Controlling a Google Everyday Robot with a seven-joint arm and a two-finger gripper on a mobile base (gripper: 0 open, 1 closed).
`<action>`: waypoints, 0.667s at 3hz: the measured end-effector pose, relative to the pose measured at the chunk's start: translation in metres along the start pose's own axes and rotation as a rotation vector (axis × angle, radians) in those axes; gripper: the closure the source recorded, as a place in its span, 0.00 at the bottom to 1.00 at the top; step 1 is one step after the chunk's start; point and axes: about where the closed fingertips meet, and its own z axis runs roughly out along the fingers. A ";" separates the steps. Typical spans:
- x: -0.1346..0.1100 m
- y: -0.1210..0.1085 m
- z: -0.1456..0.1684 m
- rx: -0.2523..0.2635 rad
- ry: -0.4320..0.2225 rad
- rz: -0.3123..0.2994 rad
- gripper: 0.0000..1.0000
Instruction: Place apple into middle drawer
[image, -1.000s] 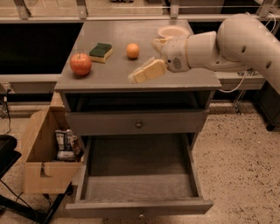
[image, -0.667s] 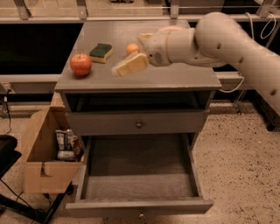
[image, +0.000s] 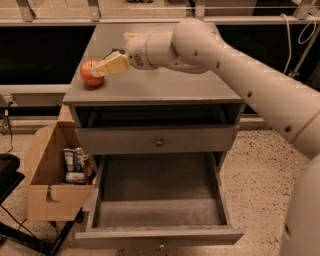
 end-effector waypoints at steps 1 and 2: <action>0.000 0.003 0.045 0.001 -0.014 0.022 0.00; 0.005 0.008 0.078 -0.009 -0.012 0.027 0.00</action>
Offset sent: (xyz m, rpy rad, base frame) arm 0.0429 0.1005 -0.0390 0.0223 0.0262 0.0052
